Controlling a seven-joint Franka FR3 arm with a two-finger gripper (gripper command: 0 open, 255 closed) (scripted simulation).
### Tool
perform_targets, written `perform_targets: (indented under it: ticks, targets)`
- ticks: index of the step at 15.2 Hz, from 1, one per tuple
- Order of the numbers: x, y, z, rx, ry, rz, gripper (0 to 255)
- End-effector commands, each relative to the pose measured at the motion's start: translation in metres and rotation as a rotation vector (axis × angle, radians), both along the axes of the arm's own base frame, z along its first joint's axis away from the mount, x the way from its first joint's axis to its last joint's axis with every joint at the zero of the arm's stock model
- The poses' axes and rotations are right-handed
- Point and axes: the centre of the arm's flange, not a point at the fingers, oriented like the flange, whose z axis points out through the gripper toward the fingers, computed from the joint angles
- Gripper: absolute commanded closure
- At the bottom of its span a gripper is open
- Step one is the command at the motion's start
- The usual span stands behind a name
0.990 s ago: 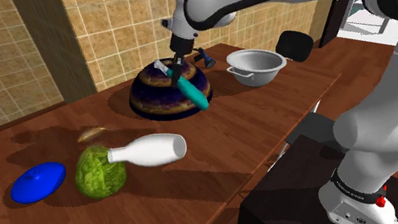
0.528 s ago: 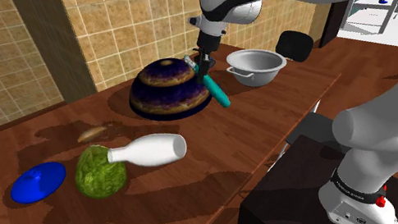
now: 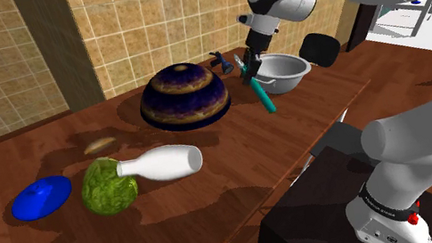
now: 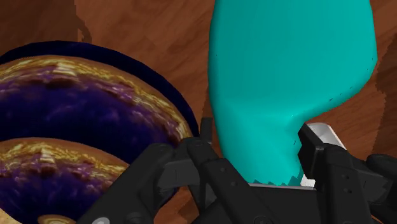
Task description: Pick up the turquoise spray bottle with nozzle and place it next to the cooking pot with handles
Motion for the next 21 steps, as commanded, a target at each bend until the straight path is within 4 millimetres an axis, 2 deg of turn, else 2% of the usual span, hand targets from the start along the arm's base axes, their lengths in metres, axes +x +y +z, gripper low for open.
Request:
perform_targets:
  ticks: [1, 14, 21]
  targets:
    - [-0.011, -0.023, 0.003, 0.001, -0.001, 0.002, 255]
    - [-0.092, -0.169, 0.003, 0.001, -0.001, 0.002, 255]
    - [-0.092, -0.169, -0.034, 0.001, -0.001, 0.002, 255]
